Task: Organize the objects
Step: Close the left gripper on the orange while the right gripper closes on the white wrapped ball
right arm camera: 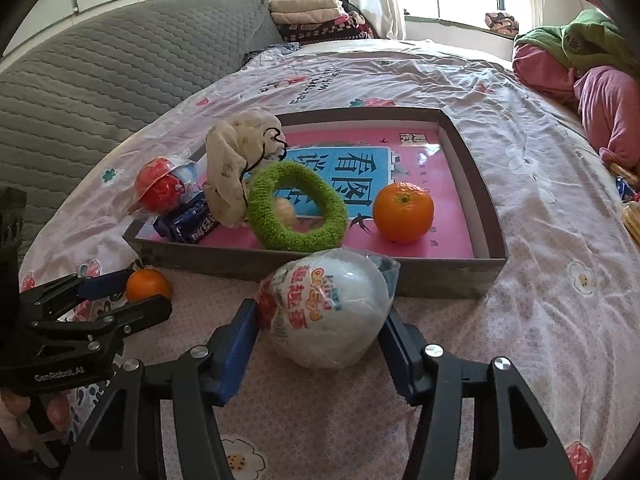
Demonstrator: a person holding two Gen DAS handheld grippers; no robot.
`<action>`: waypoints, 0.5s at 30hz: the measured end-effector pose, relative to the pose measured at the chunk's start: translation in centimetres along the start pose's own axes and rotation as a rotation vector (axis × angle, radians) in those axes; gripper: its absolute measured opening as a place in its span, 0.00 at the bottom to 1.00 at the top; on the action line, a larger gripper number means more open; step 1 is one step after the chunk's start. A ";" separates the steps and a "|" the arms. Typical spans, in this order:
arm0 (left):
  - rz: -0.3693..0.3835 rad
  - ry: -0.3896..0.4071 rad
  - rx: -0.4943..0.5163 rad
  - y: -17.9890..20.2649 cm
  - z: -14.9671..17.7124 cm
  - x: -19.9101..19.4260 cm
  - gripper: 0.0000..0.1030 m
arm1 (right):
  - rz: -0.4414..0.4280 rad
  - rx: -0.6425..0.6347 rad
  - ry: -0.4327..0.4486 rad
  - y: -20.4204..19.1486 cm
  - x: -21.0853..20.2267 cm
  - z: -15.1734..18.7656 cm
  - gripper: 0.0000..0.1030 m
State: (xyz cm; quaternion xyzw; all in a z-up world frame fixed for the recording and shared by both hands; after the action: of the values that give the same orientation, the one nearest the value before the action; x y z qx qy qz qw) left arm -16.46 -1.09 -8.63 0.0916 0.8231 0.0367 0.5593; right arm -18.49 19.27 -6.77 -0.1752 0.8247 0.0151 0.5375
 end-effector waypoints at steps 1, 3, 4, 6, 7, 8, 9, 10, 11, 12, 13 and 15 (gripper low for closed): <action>-0.003 -0.004 0.004 0.1 0.0 0.1 0.58 | -0.007 0.004 0.001 0.1 0.0 0.0 0.57; -0.004 -0.009 0.012 0.3 -0.1 0.3 0.47 | -0.016 0.016 0.005 0.3 -0.1 0.0 0.57; -0.007 -0.010 0.015 0.3 -0.1 0.4 0.45 | -0.020 0.017 0.006 0.3 -0.2 0.0 0.57; -0.025 -0.006 0.028 0.6 0.0 0.5 0.38 | -0.018 0.016 0.007 0.4 -0.2 0.1 0.57; -0.031 -0.005 0.033 0.6 0.0 0.5 0.38 | -0.018 0.016 0.009 0.4 -0.3 0.1 0.57; -0.031 -0.006 0.035 0.6 -0.1 0.4 0.38 | -0.019 0.018 0.011 0.3 -0.4 0.1 0.57; -0.029 -0.006 0.035 0.6 -0.1 0.4 0.38 | -0.018 0.019 0.012 0.3 -0.5 0.1 0.57; -0.025 -0.003 0.034 0.6 -0.1 0.2 0.38 | -0.016 0.019 0.015 0.3 -0.6 0.1 0.57; -0.021 0.002 0.032 0.6 -0.1 0.0 0.38 | -0.014 0.017 0.020 0.2 -0.8 0.0 0.57; -0.019 0.006 0.033 0.7 0.0 -0.2 0.38 | -0.012 0.015 0.025 0.2 -1.1 0.0 0.57; -0.020 0.011 0.036 0.8 0.0 -0.5 0.38 | -0.012 0.014 0.028 0.1 -1.3 0.1 0.57; -0.021 0.021 0.044 1.0 0.0 -1.0 0.38 | -0.013 0.012 0.034 -0.1 -1.7 0.1 0.57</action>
State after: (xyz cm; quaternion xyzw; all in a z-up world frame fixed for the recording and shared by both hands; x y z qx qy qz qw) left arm -15.94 -0.28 -7.52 0.0947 0.8305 0.0138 0.5487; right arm -17.78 19.60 -5.29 -0.1778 0.8326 0.0036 0.5245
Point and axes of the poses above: each gripper's, at about its wrist camera, not at the fingertips, and x roughly the way its jaws point, y to its right, z to its underside, the point moved 1 cm from there along x, roughly the way its jaws point, and after that the axes turned 14 degrees about -y, right-handed, at the moved point
